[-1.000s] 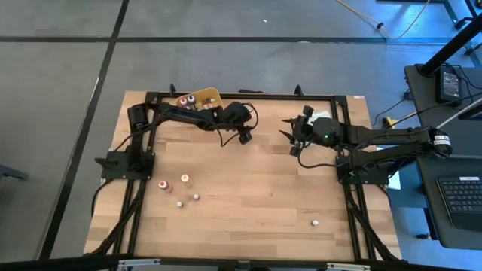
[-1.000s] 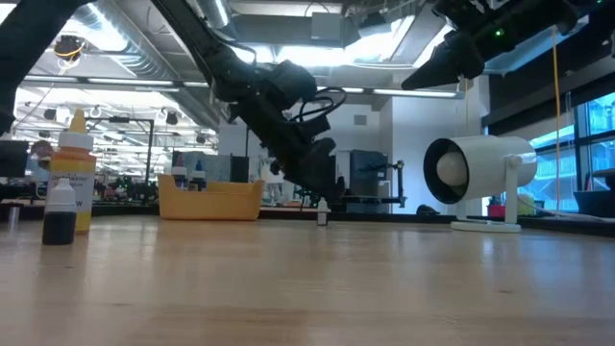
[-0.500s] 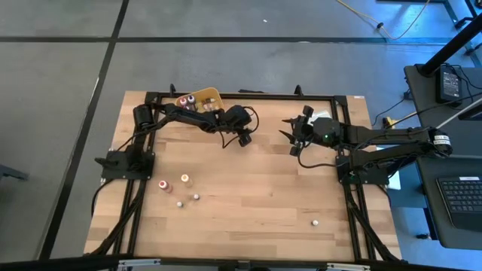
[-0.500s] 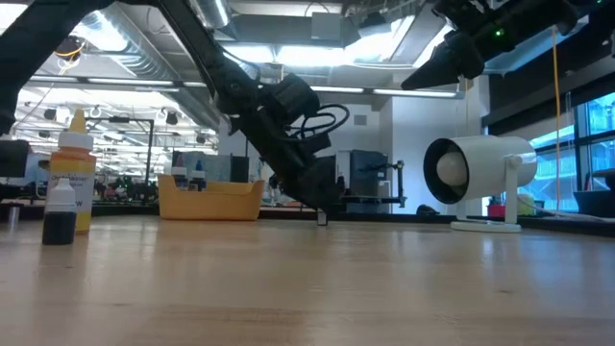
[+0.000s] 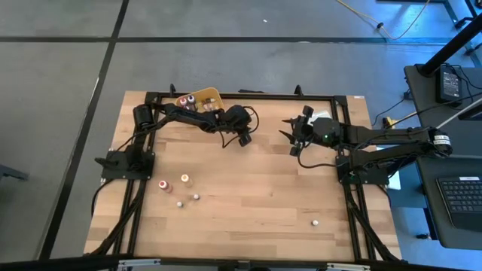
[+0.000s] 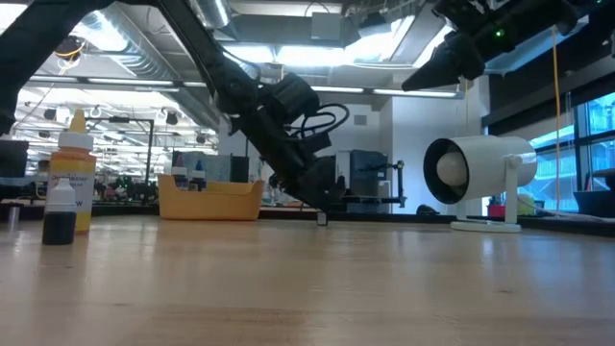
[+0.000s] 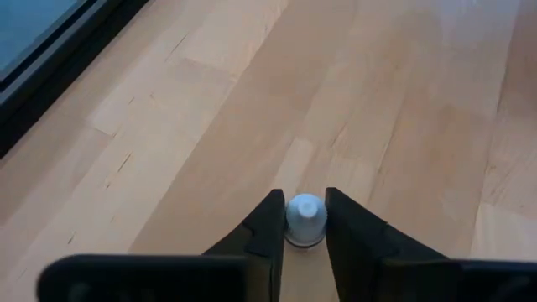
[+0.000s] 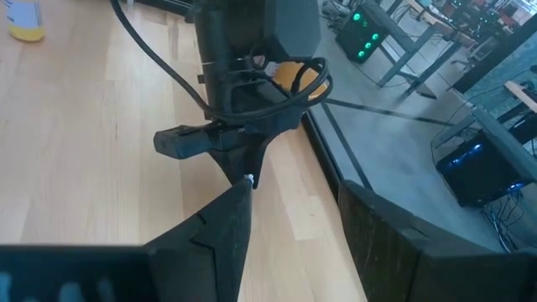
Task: Pick & Place food coloring
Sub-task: Put the small purple food coloring bottle into the yellow bin
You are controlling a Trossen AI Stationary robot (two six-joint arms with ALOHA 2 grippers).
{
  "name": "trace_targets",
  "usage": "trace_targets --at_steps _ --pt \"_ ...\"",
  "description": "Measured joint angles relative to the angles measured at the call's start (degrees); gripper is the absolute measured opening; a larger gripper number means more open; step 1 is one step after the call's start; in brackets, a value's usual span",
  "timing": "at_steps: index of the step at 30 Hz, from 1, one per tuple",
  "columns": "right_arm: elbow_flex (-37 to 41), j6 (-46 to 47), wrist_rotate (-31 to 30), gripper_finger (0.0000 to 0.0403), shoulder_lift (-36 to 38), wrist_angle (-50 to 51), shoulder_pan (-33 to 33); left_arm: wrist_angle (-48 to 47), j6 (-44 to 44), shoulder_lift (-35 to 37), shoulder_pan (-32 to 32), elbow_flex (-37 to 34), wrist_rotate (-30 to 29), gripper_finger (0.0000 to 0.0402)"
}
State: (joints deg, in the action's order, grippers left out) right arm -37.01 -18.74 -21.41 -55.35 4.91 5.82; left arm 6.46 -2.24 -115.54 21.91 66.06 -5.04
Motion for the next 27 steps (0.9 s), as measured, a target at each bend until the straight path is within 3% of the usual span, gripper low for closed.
trace_targets --at_steps 7,14,17,24,27 --pt "0.0 0.0 0.0 0.0181 0.0 0.5 0.0 -5.2 0.0 6.5 0.0 0.0 -3.3 0.0061" --pt "0.0 -0.4 0.0 0.0181 0.0 0.7 0.3 -17.4 -4.0 18.1 0.0 0.0 -23.8 0.0065" --pt "0.0 -0.4 0.0 0.0181 0.0 0.9 0.8 -21.2 -7.1 21.6 0.5 0.0 -29.3 0.0064" --pt "0.0 0.3 0.0 0.0182 0.0 1.4 2.1 -27.6 -15.3 21.9 5.0 0.0 -27.7 0.0067" --pt "0.0 0.5 0.0 0.0182 0.0 1.8 2.2 -26.0 -17.3 20.5 6.6 -2.1 -26.7 0.0067"
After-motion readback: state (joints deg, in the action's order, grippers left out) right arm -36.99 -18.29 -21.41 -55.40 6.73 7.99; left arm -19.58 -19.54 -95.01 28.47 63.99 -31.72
